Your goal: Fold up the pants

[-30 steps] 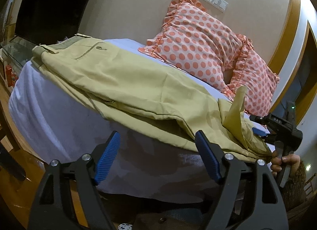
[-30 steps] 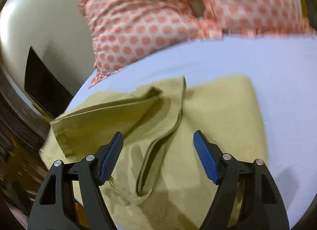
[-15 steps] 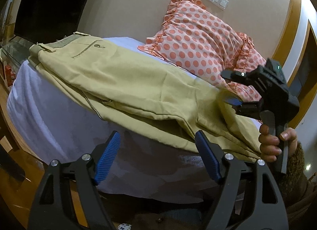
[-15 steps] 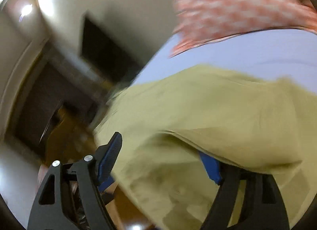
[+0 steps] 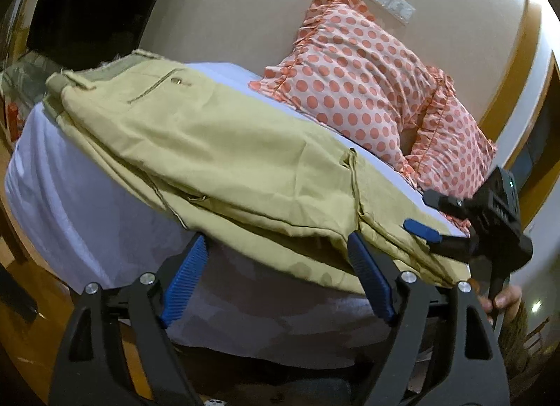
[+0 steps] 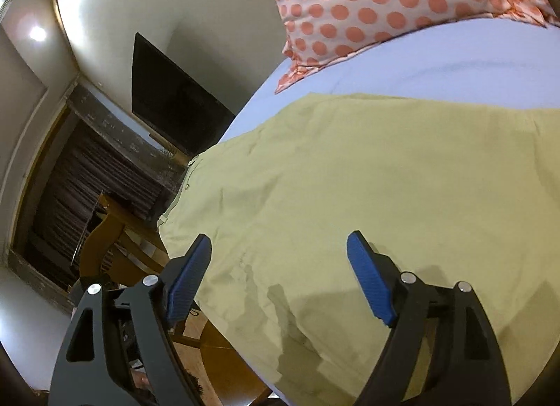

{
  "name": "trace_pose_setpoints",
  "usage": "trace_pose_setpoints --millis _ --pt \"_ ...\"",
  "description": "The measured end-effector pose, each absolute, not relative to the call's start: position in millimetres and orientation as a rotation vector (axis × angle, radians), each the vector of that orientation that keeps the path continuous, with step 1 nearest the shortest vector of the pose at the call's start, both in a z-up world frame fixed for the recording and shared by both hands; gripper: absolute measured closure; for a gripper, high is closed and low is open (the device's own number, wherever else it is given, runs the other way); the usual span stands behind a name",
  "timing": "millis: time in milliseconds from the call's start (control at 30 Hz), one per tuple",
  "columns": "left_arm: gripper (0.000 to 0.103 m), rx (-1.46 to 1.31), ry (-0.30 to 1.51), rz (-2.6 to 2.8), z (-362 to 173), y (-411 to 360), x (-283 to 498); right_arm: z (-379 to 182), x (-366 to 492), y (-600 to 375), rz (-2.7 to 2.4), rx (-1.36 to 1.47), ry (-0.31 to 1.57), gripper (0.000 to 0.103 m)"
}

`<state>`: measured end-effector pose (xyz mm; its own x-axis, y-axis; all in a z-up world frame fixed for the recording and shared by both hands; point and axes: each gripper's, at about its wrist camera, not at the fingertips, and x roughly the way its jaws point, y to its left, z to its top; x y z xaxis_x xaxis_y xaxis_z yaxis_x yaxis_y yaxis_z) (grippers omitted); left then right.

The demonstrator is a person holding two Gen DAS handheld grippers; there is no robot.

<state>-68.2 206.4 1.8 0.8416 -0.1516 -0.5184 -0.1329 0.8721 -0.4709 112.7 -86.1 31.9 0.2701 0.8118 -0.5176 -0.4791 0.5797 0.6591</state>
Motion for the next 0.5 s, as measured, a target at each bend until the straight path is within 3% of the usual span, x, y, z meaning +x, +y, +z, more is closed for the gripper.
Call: trace_pose_setpoints --millis 500 --pt "0.016 -0.739 0.591 -0.022 4.7 230.2 -61.1 26.3 105.4 -78.7 0.928 0.396 0.933 0.020"
